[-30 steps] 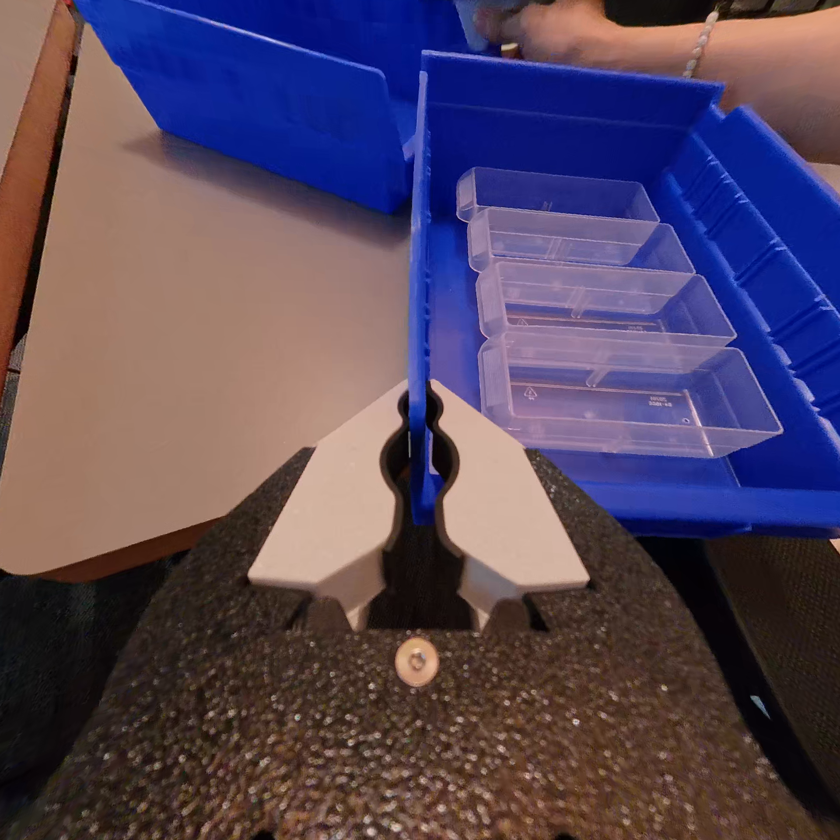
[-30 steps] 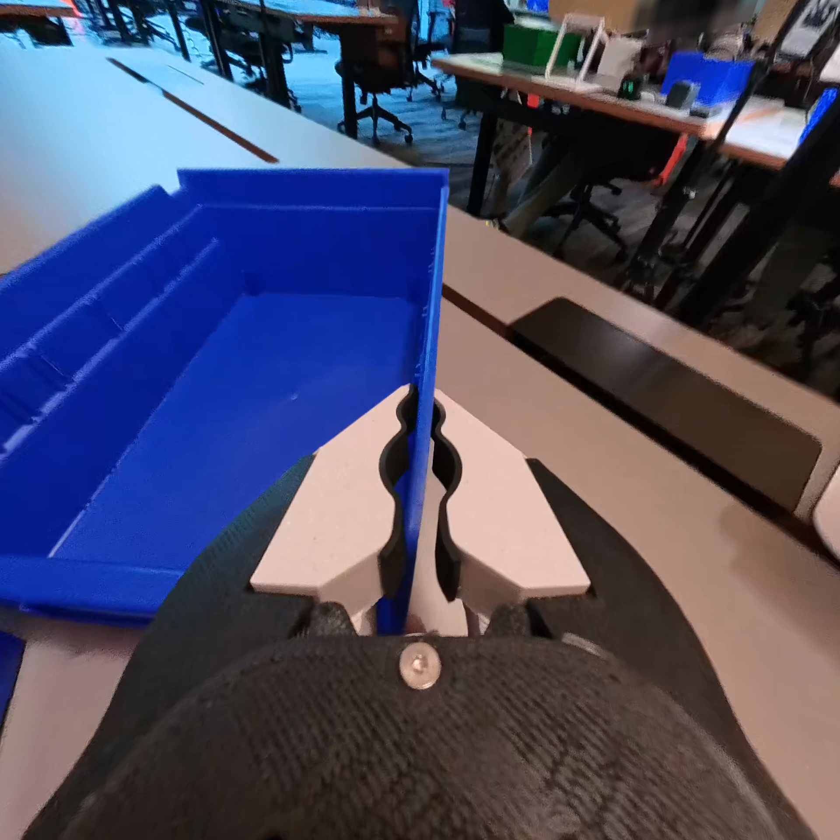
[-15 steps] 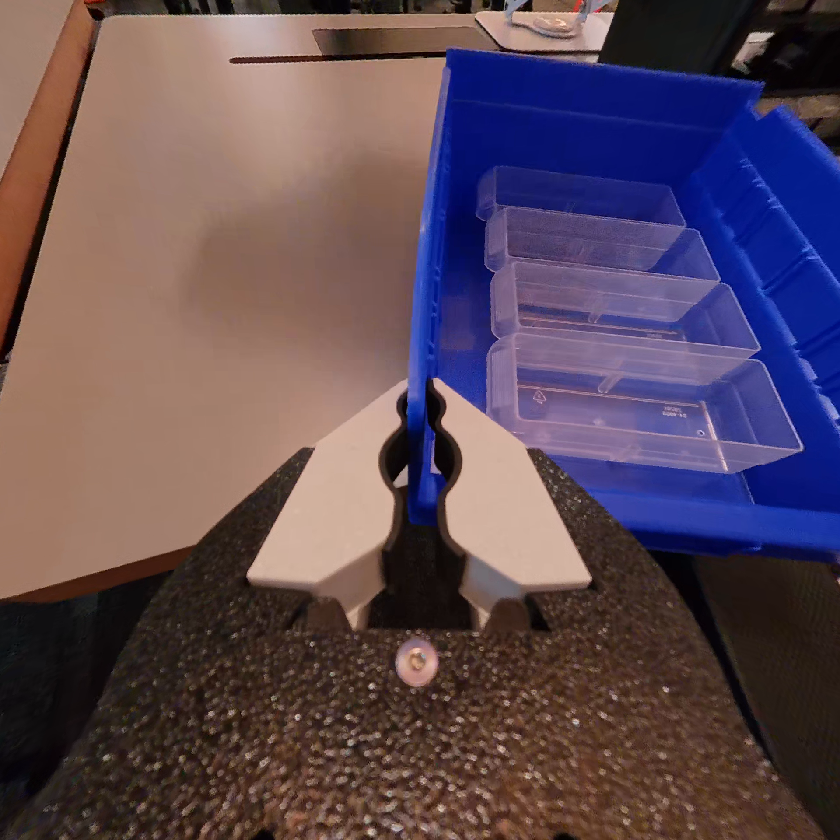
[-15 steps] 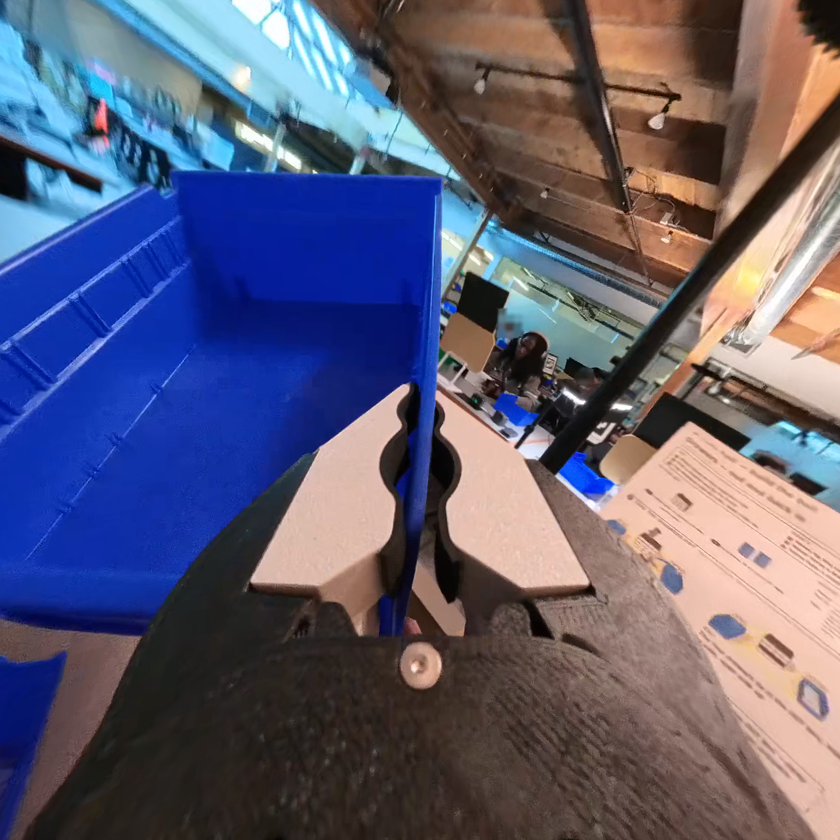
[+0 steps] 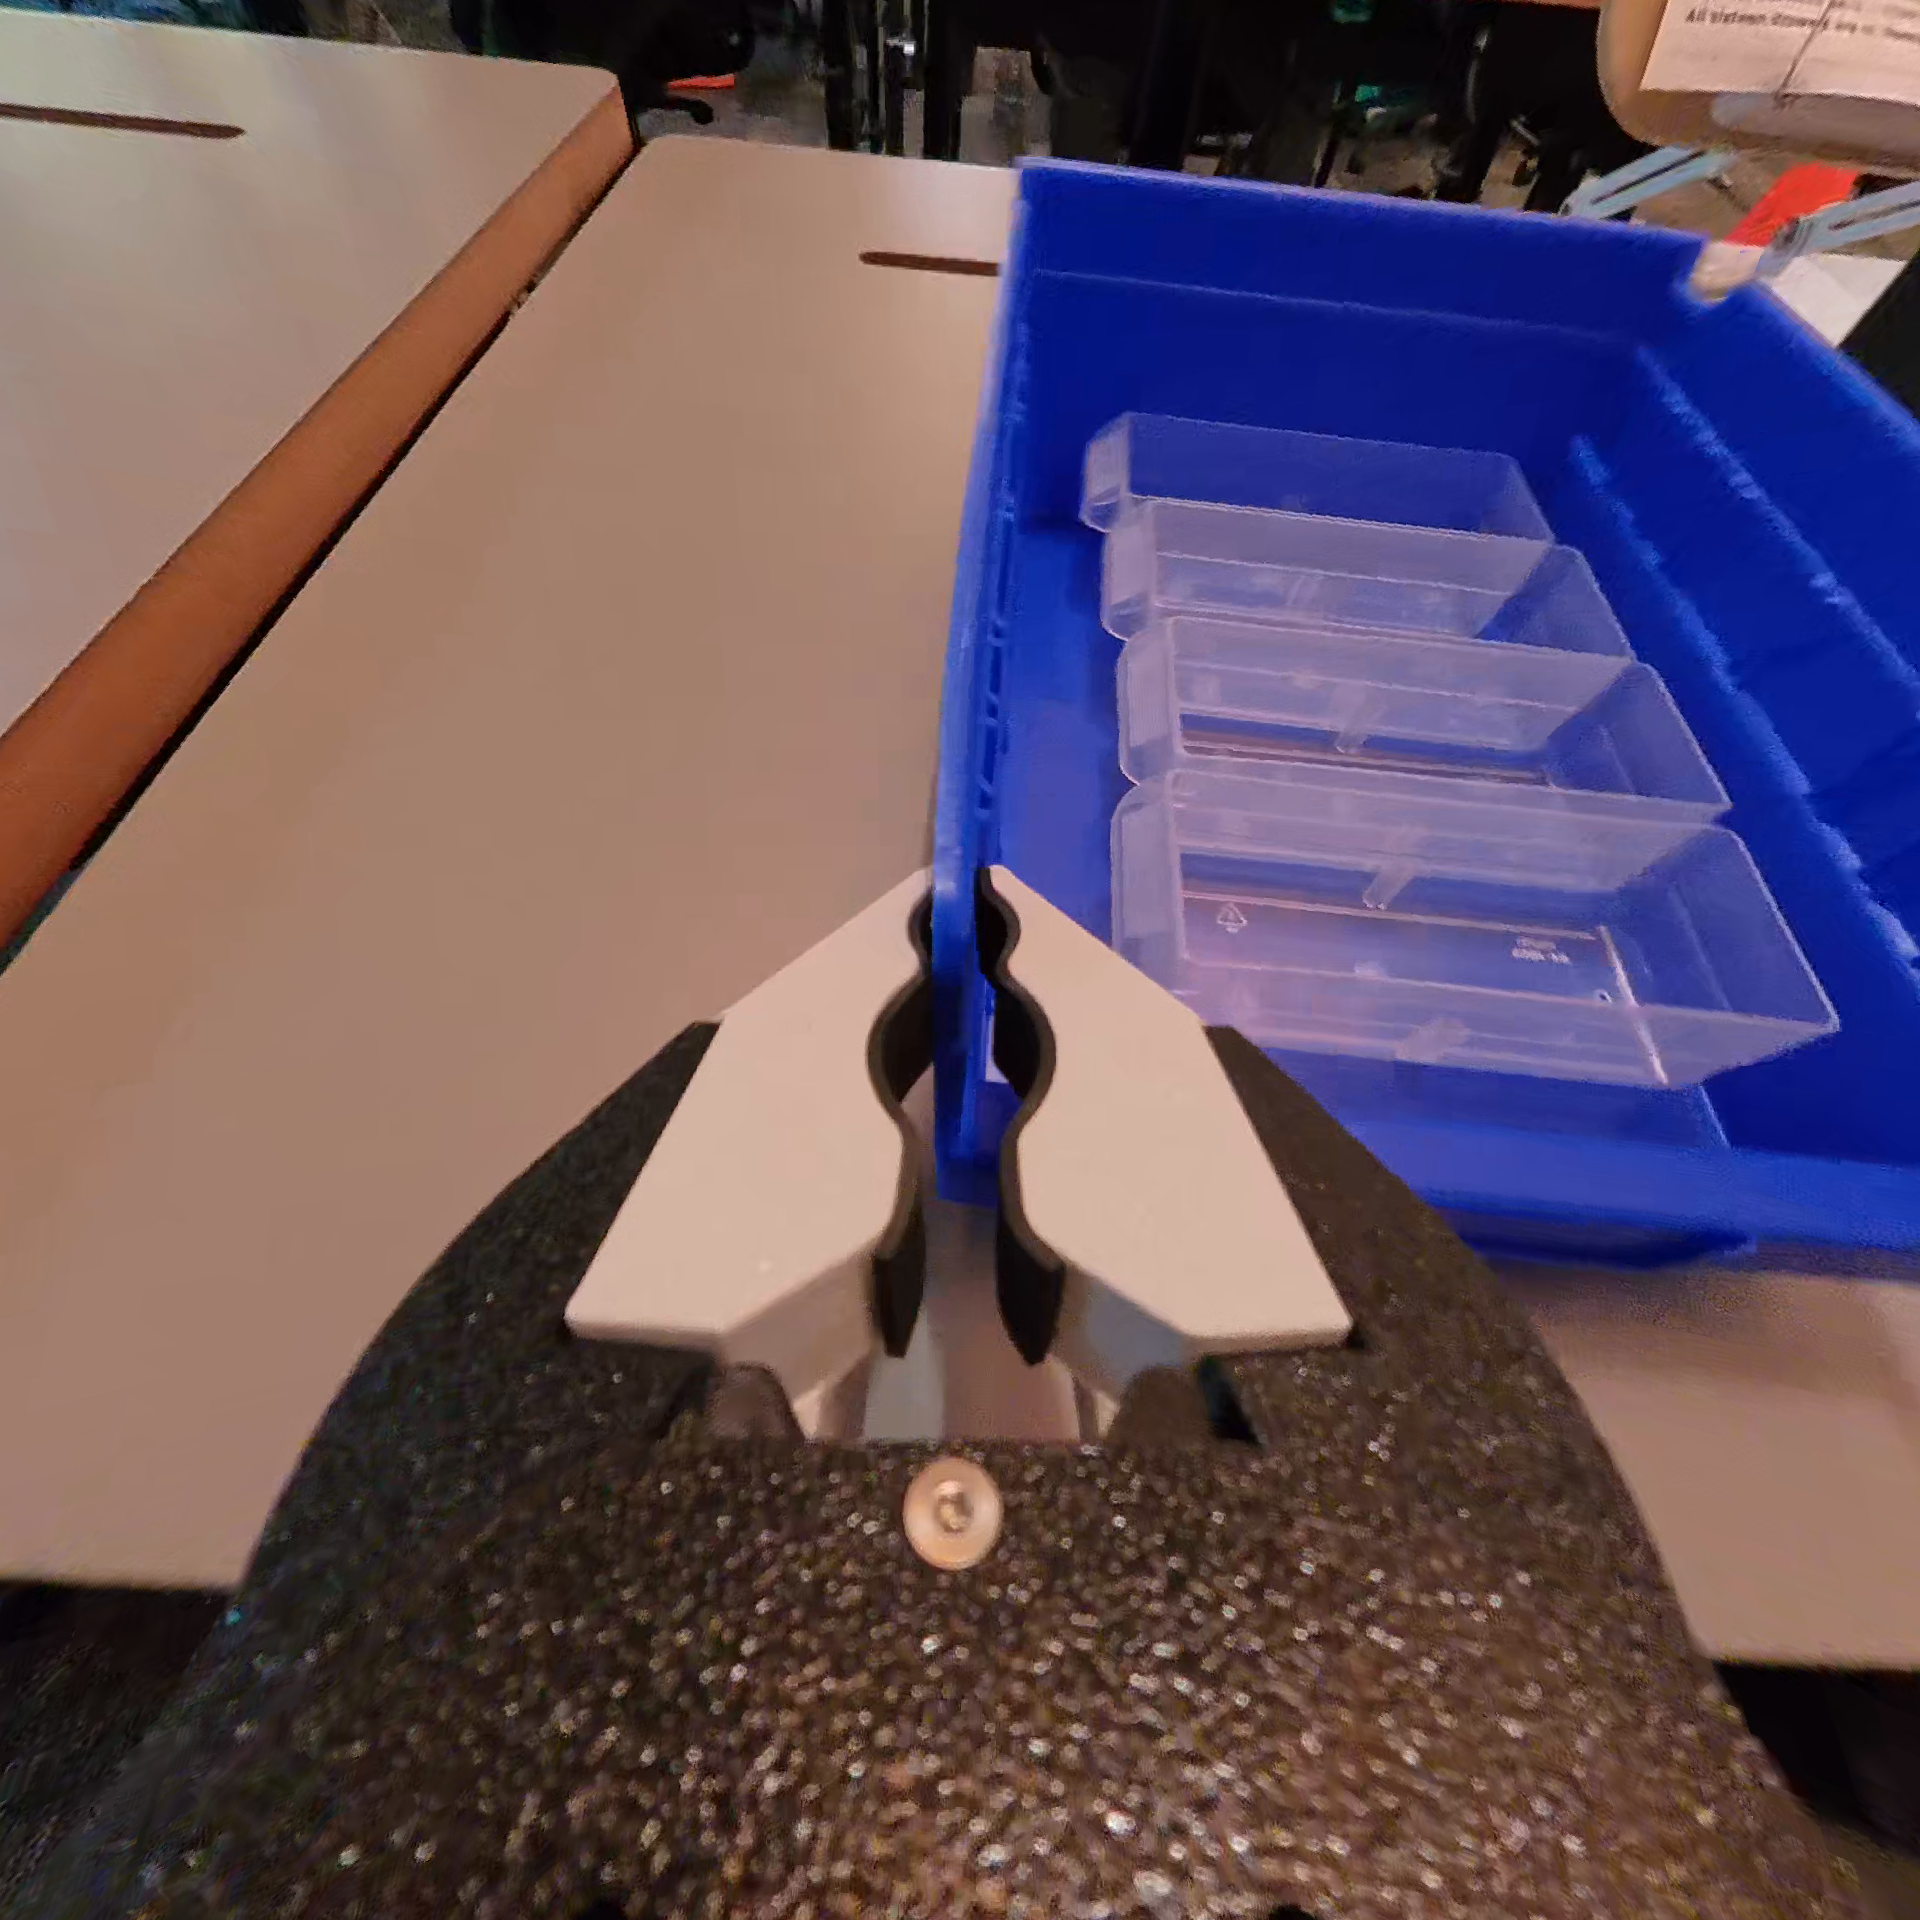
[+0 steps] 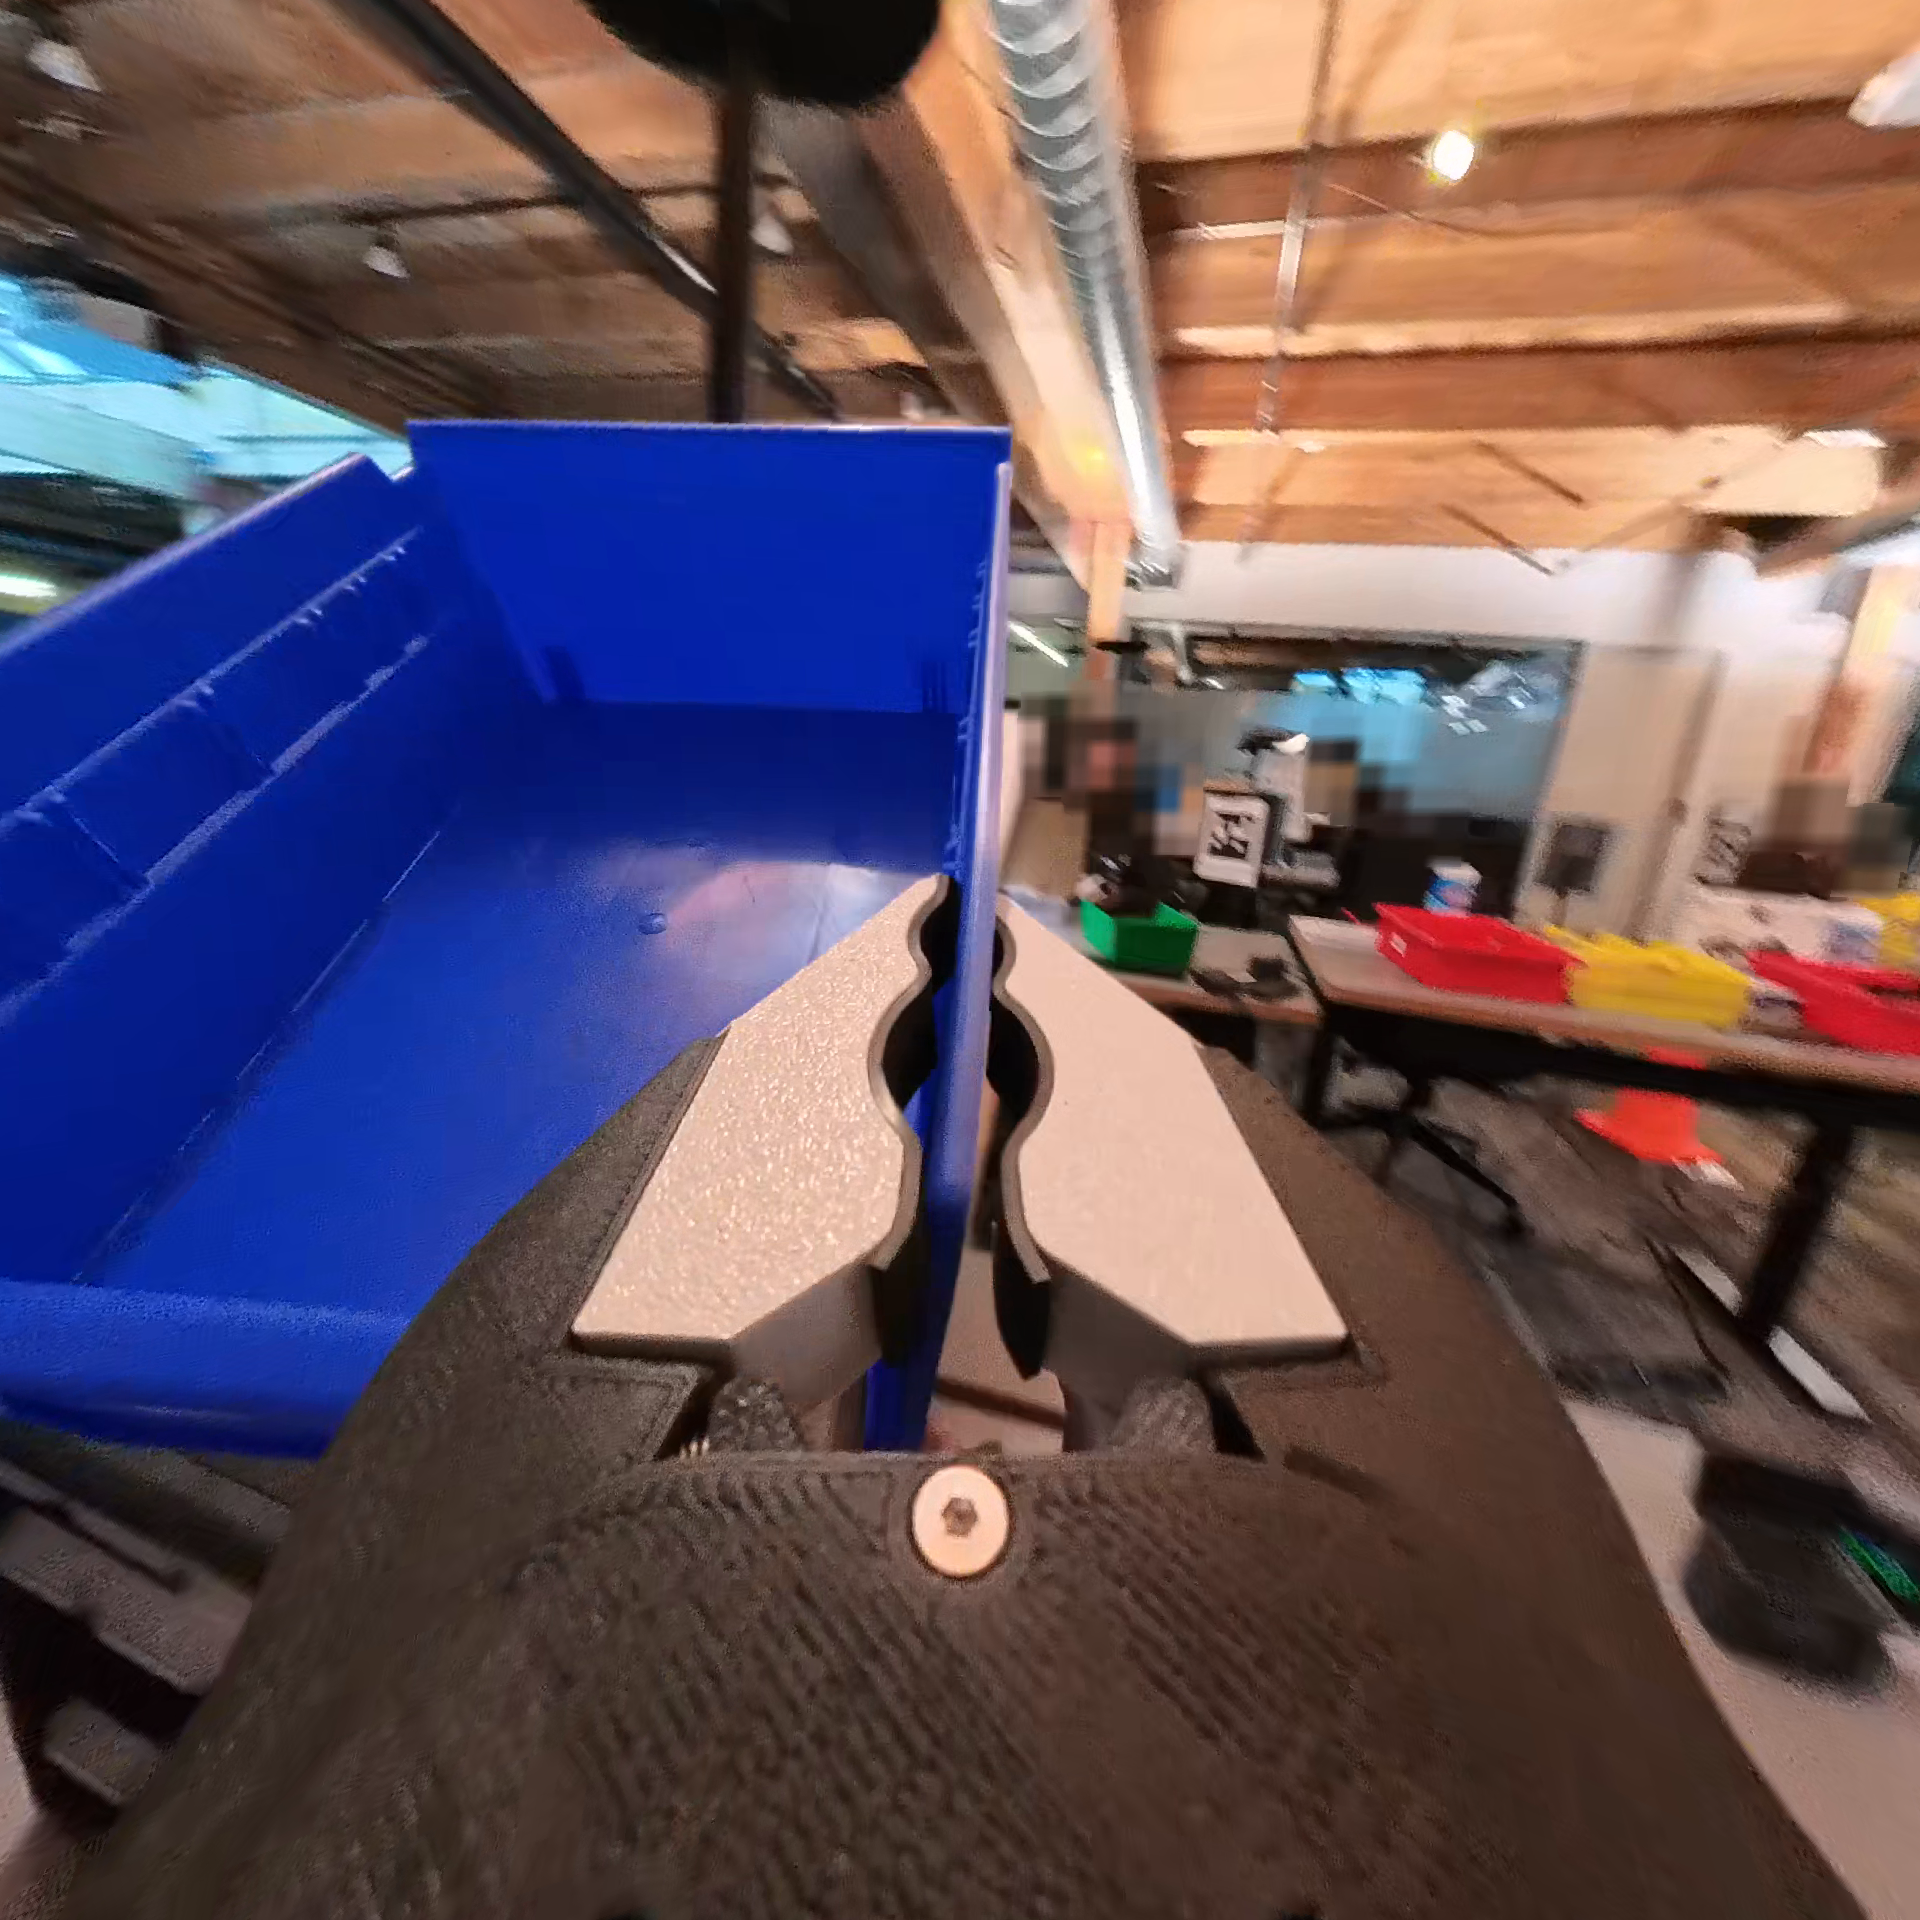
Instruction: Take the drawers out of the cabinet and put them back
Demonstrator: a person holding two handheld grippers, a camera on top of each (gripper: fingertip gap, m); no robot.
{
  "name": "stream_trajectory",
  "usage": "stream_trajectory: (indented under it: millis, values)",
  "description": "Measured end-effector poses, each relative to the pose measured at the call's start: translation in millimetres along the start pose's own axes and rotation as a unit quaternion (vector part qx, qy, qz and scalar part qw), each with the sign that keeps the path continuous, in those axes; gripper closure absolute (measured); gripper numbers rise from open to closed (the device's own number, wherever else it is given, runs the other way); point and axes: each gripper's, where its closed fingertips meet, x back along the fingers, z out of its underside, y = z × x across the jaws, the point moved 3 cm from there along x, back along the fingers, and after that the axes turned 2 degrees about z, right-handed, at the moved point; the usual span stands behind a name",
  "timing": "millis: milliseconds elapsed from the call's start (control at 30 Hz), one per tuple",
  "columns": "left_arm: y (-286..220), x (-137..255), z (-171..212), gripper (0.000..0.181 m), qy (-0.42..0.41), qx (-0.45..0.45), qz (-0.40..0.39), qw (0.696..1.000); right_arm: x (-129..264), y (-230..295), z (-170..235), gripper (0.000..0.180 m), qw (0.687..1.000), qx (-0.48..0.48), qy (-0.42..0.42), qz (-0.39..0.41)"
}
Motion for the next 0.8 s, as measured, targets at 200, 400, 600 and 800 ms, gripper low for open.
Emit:
stream_trajectory:
  millis: [200,400,600,800]
  values:
    - [-10.2,-40.9,-17.2,0.181,-0.019,-0.002,-0.040,0.999,93.1,-132.4,101.1,0.179,0.988,-0.071,0.076,0.118]
    - [-14.7,-71.6,-31.0,0.181,-0.030,0.006,-0.050,0.998,146.8,-207.5,203.5,0.179,0.959,-0.125,0.161,0.199]
    - [-12.7,-89.4,-39.0,0.181,-0.035,0.010,-0.053,0.998,161.6,-230.8,271.7,0.179,0.936,-0.150,0.236,0.214]
    - [-11.0,-104.6,-46.4,0.181,-0.033,0.007,-0.056,0.998,150.6,-238.5,301.6,0.179,0.923,-0.152,0.270,0.227]
